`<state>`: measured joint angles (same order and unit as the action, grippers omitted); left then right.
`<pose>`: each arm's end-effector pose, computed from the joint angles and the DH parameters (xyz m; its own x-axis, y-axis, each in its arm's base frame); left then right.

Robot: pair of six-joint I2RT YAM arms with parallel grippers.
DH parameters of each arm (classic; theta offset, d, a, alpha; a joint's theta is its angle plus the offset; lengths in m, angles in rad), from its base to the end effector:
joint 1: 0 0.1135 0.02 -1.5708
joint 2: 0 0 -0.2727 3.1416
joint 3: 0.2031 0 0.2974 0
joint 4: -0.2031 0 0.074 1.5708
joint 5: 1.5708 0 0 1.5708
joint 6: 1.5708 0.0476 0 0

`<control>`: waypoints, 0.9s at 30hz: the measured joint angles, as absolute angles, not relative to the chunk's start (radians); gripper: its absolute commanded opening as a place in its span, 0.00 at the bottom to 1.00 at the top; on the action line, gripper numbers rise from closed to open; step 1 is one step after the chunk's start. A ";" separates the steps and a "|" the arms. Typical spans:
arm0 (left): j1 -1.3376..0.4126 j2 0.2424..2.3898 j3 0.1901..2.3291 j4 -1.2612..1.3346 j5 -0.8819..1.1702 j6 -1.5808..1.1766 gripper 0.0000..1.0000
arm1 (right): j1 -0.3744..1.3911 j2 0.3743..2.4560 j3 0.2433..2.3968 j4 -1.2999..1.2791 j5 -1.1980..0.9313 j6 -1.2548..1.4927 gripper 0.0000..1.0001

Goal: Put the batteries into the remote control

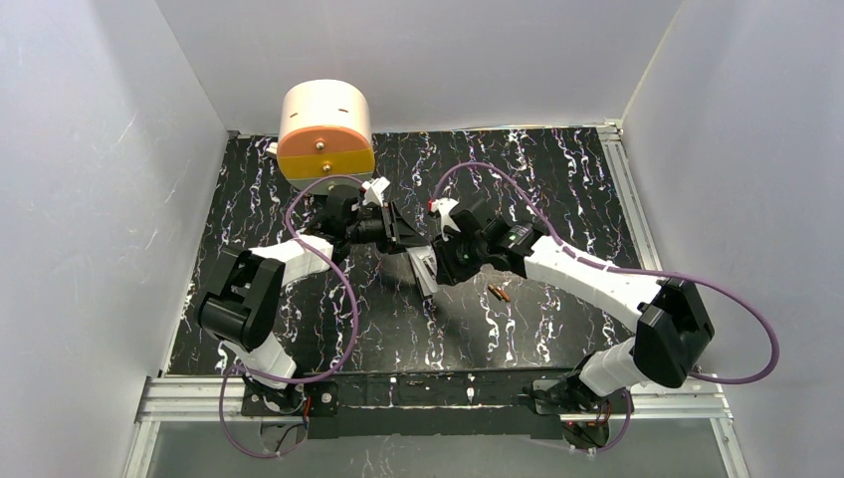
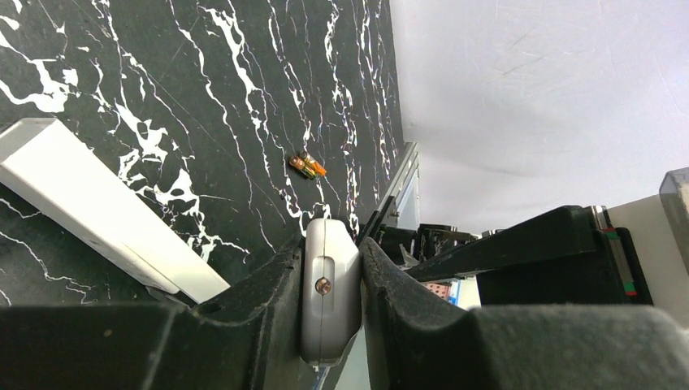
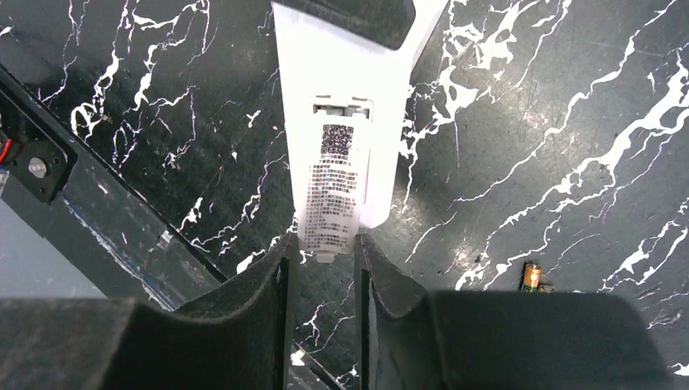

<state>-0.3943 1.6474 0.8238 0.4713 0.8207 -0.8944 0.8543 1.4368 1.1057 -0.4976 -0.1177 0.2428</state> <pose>0.3400 -0.1792 0.1757 -0.8981 -0.2021 -0.3907 0.3124 0.3322 -0.8900 0.2325 0.2755 0.2564 -0.6624 -0.3971 -0.6352 -0.6611 0.7086 0.2465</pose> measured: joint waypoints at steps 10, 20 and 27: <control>-0.394 1.643 0.820 0.472 0.856 -0.902 0.00 | 0.878 1.465 1.119 -0.505 -0.078 0.228 0.30; -0.394 1.643 0.820 0.472 0.860 -0.910 0.00 | 0.894 1.475 1.130 -0.513 -0.065 0.223 0.30; -0.394 1.643 0.820 0.471 0.866 -0.913 0.00 | 0.899 1.485 1.132 -0.522 -0.054 0.212 0.31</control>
<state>-0.3943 1.6428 0.8196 0.4713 0.8661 -0.9134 0.8993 1.4853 1.1324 -0.5224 -0.0544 0.2115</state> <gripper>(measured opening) 0.256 0.353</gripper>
